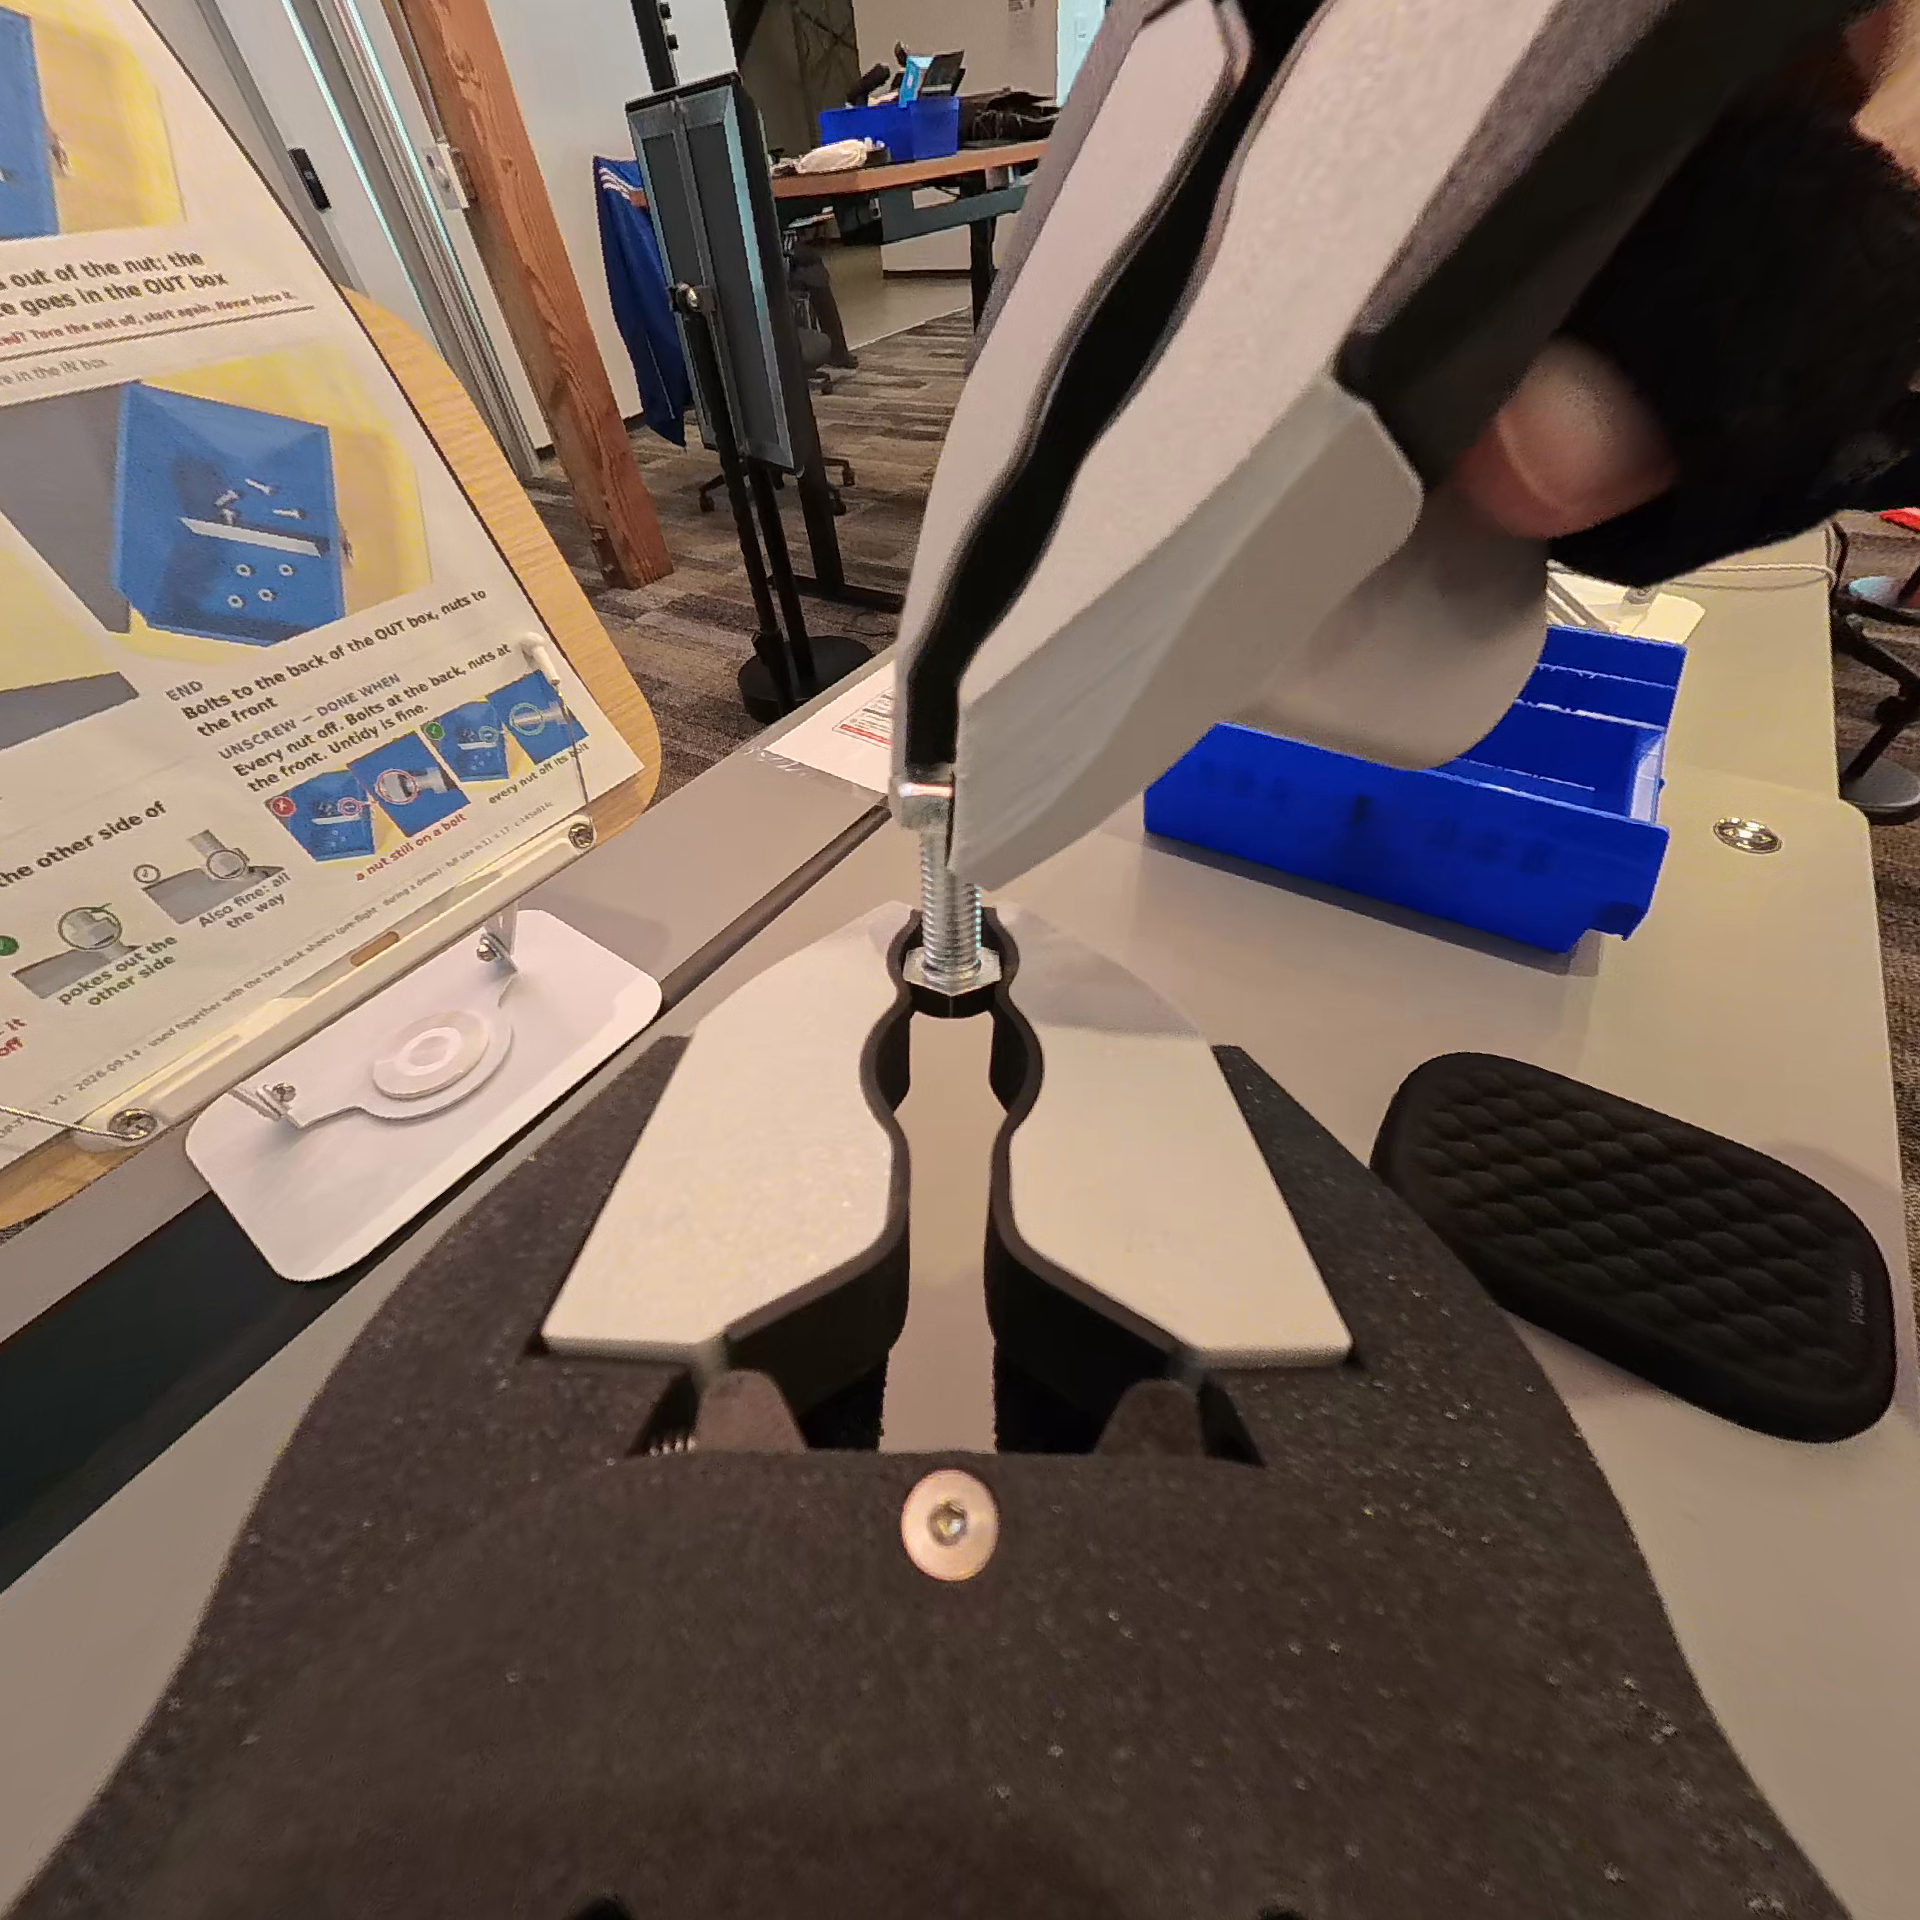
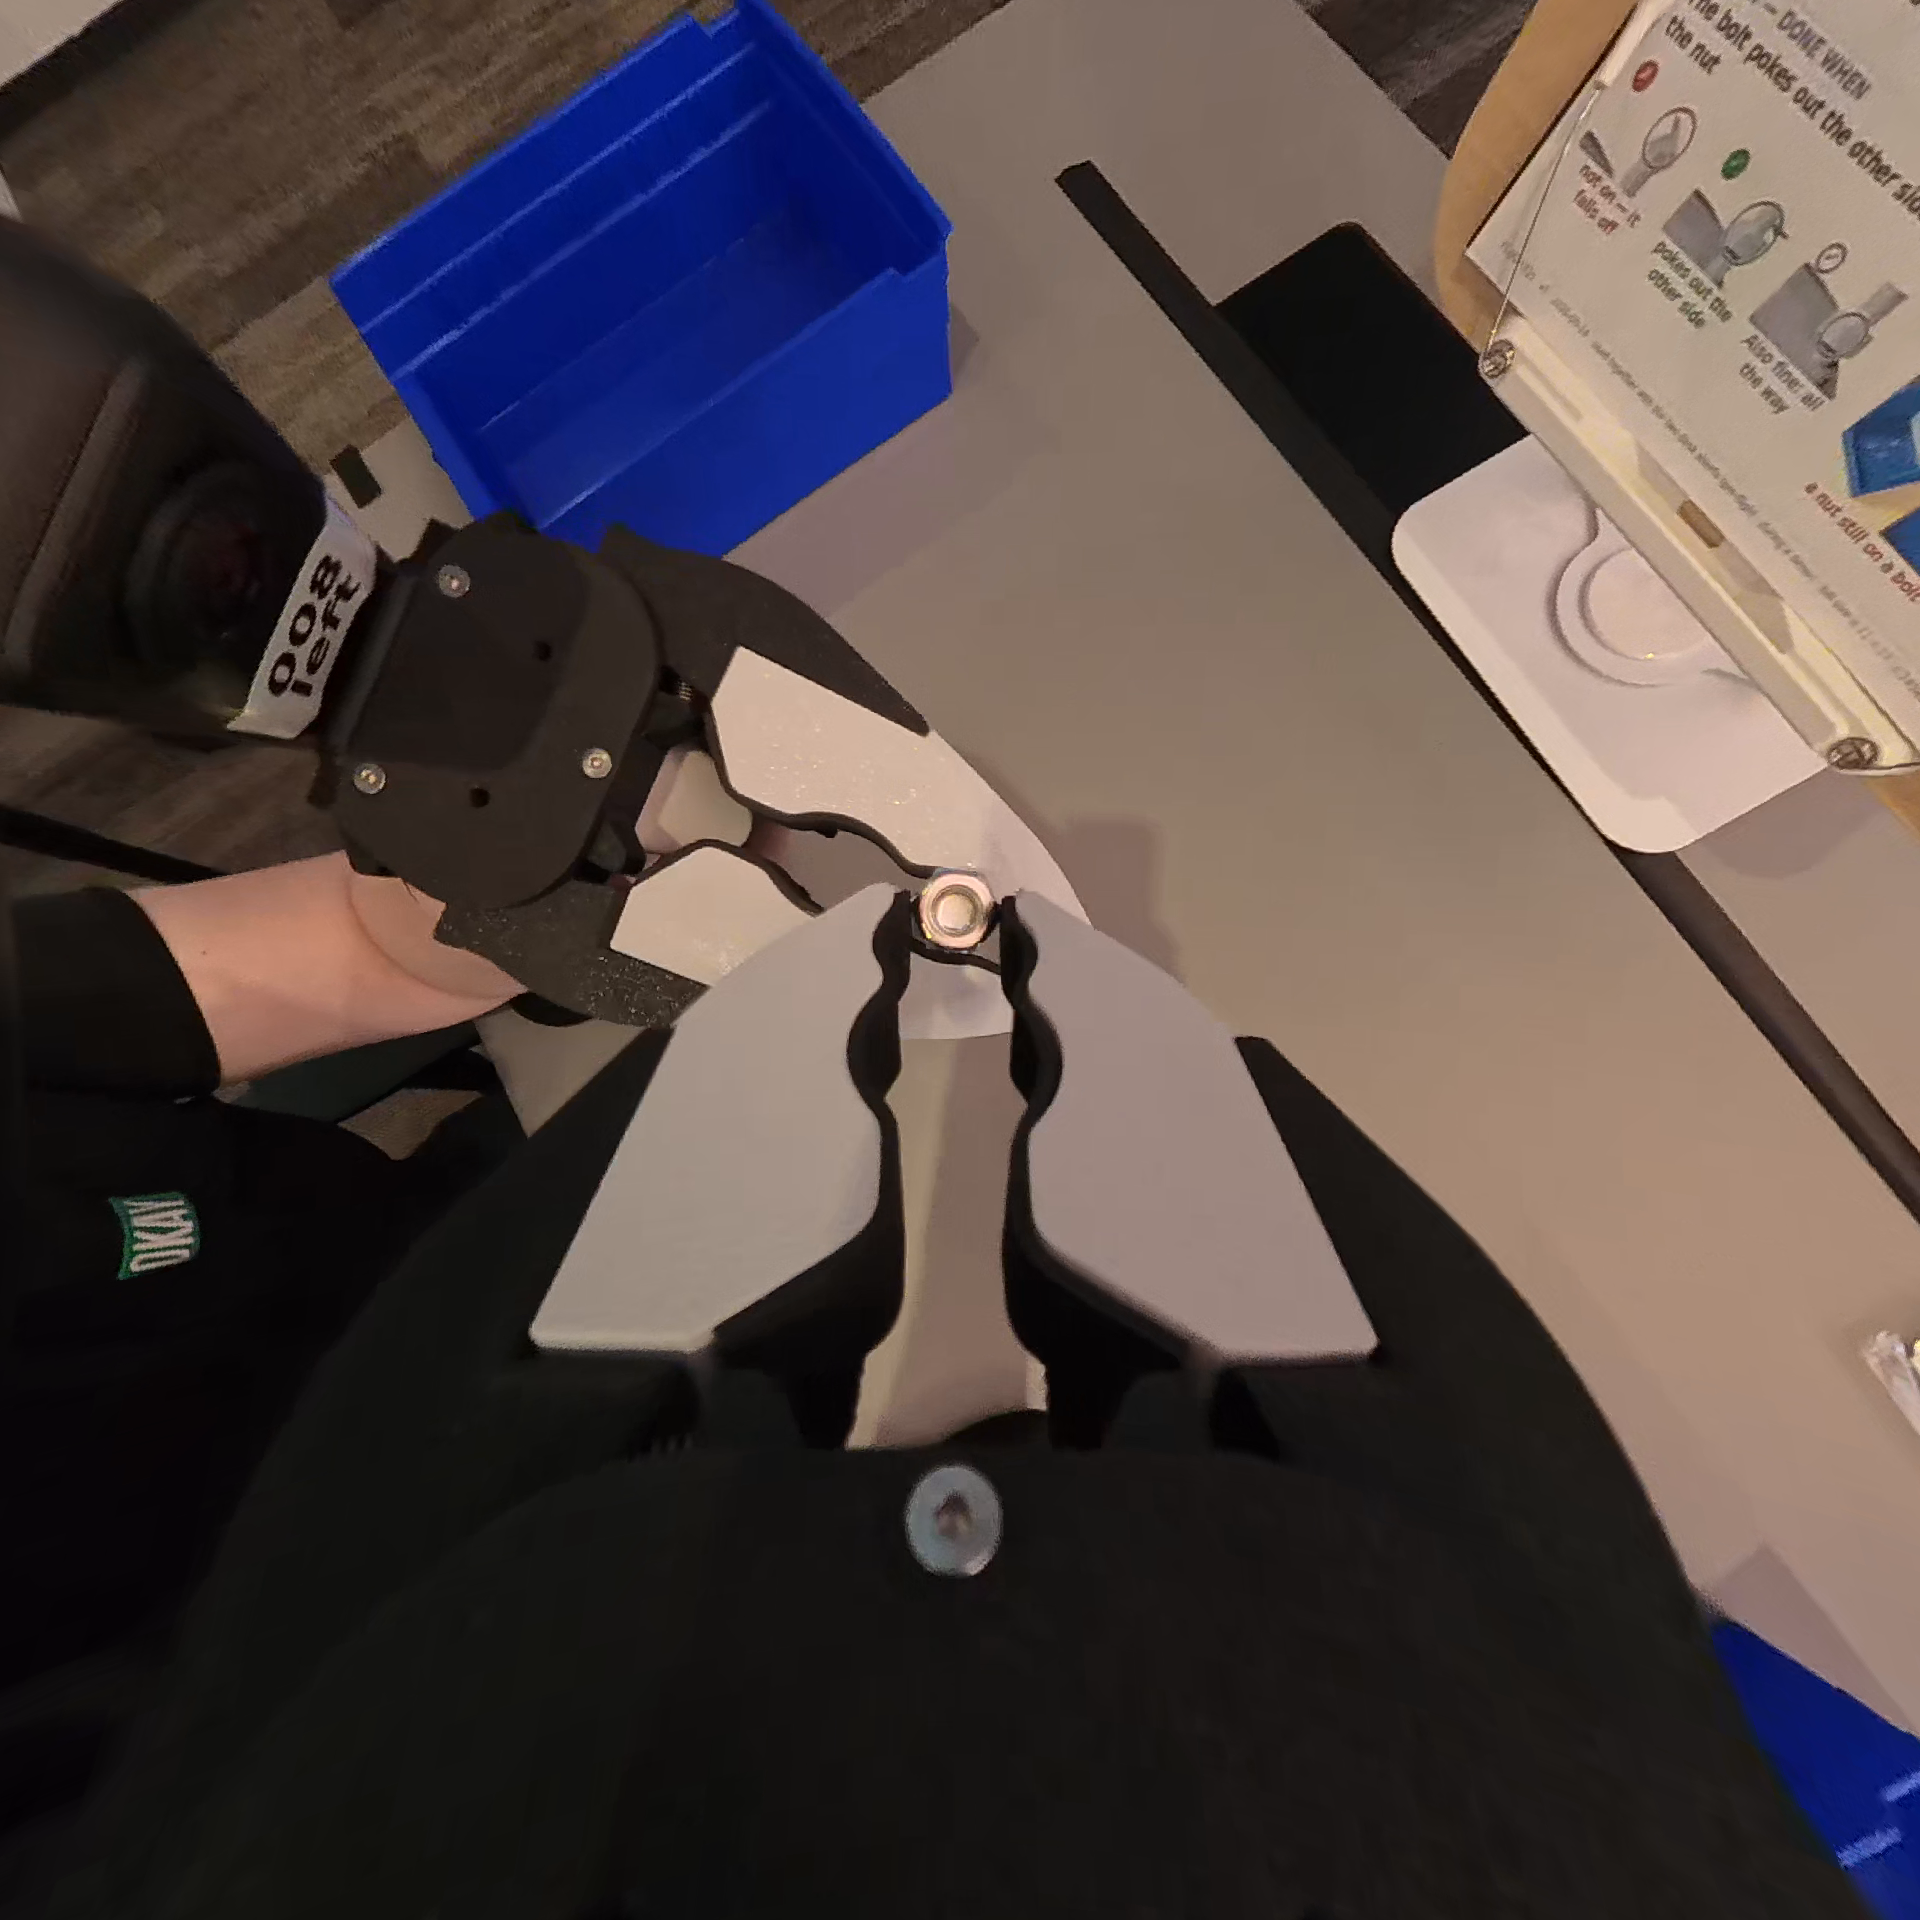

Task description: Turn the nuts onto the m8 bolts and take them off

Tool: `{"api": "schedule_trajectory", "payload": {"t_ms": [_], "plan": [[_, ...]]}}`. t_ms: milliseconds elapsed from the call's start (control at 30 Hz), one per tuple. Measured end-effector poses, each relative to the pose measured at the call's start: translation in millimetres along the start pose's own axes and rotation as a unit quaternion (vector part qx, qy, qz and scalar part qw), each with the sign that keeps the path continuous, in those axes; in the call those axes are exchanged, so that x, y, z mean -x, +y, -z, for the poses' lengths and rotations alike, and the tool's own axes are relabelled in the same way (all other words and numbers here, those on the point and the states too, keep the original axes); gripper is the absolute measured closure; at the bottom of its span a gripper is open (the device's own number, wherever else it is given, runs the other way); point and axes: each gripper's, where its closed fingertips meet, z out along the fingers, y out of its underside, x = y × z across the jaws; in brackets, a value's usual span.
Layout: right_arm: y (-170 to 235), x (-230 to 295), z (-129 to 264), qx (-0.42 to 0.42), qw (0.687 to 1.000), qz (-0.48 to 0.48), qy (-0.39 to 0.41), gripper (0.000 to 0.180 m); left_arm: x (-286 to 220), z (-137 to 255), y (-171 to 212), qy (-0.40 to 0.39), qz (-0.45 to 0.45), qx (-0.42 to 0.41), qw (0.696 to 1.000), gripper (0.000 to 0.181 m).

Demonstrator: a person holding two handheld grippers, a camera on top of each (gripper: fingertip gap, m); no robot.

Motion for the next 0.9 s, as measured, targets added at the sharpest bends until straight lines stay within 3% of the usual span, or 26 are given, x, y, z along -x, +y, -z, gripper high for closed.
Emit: {"api": "schedule_trajectory", "payload": {"t_ms": [200, 400, 600, 733, 900], "plan": [[10.9, 13.5, 6.4, 0.026, 0.990, 0.129, -0.046, 0.164, -21.7, 7.4, 1.8, 0.090, -0.012, 0.016, 0.996, 0.171], [34.9, 46.1, 22.1, 0.029, 0.939, 0.316, -0.133, 0.164, -67.6, 30.2, 4.3, 0.247, -0.067, 0.020, 0.967, 0.171], [58.8, 73.1, 27.4, 0.027, 0.878, 0.446, -0.169, 0.164, -107.5, 54.5, 16.0, 0.396, -0.054, 0.051, 0.915, 0.171], [67.0, 87.7, 27.8, 0.027, 0.860, 0.476, -0.184, 0.164, -123.2, 69.7, 21.5, 0.468, -0.055, 0.057, 0.880, 0.171], [68.3, 108.0, 29.7, 0.008, 0.838, 0.515, -0.177, 0.164, -139.7, 99.7, 19.0, 0.600, 0.009, 0.060, 0.798, 0.171]]}}
